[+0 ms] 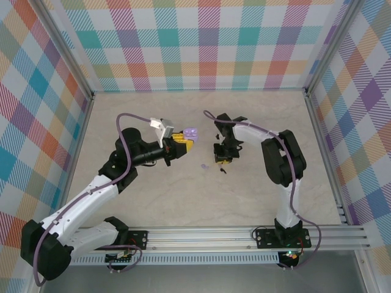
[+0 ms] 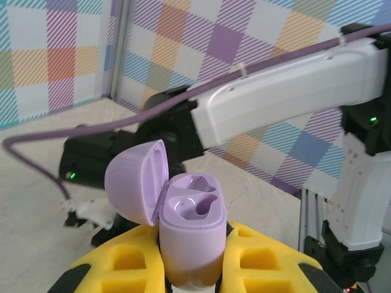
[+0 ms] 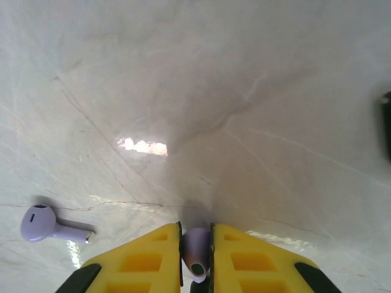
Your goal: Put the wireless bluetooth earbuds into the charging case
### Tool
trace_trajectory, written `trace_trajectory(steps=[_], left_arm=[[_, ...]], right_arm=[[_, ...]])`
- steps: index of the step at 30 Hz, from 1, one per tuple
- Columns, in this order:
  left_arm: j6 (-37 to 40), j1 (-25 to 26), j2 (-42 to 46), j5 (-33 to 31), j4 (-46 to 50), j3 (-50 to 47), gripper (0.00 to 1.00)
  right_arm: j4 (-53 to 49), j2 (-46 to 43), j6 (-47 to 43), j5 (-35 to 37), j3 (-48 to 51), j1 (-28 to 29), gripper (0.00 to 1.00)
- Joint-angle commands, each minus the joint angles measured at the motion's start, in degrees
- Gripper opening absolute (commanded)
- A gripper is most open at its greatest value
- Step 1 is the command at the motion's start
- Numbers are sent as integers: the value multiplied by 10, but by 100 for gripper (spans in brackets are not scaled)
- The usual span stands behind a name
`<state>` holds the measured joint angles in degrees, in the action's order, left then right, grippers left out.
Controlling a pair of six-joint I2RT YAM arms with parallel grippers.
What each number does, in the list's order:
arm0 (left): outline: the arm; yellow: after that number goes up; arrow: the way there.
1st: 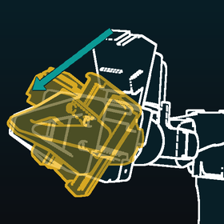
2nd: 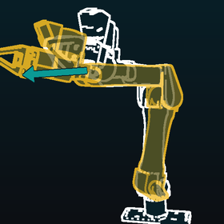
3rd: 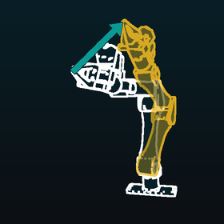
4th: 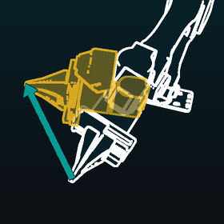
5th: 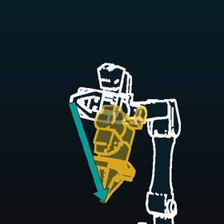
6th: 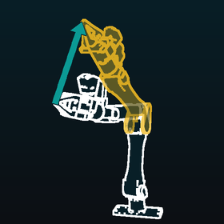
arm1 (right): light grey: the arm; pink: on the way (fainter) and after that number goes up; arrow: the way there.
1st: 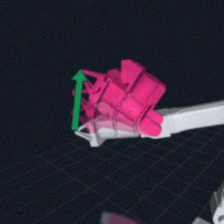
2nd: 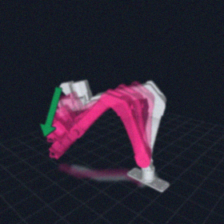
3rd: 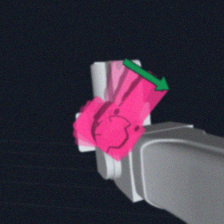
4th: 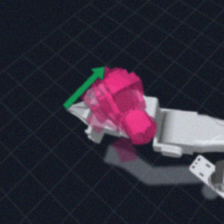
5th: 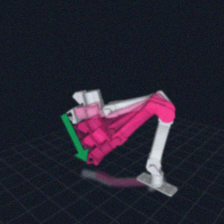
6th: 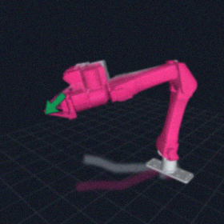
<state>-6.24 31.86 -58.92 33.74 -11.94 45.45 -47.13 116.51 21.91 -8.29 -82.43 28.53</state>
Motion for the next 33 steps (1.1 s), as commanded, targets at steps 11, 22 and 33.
trace_trajectory(steps=[11,22,33], left_arm=[[-51,9,-71,-47,-17,-6,15],[-80,9,-90,-97,-38,-35,15],[-132,8,-132,-123,-82,-39,16]], right_arm=[[126,-82,45,-165,95,-81,17],[205,-145,81,-250,133,-102,16],[266,-235,119,-325,153,-118,17]])
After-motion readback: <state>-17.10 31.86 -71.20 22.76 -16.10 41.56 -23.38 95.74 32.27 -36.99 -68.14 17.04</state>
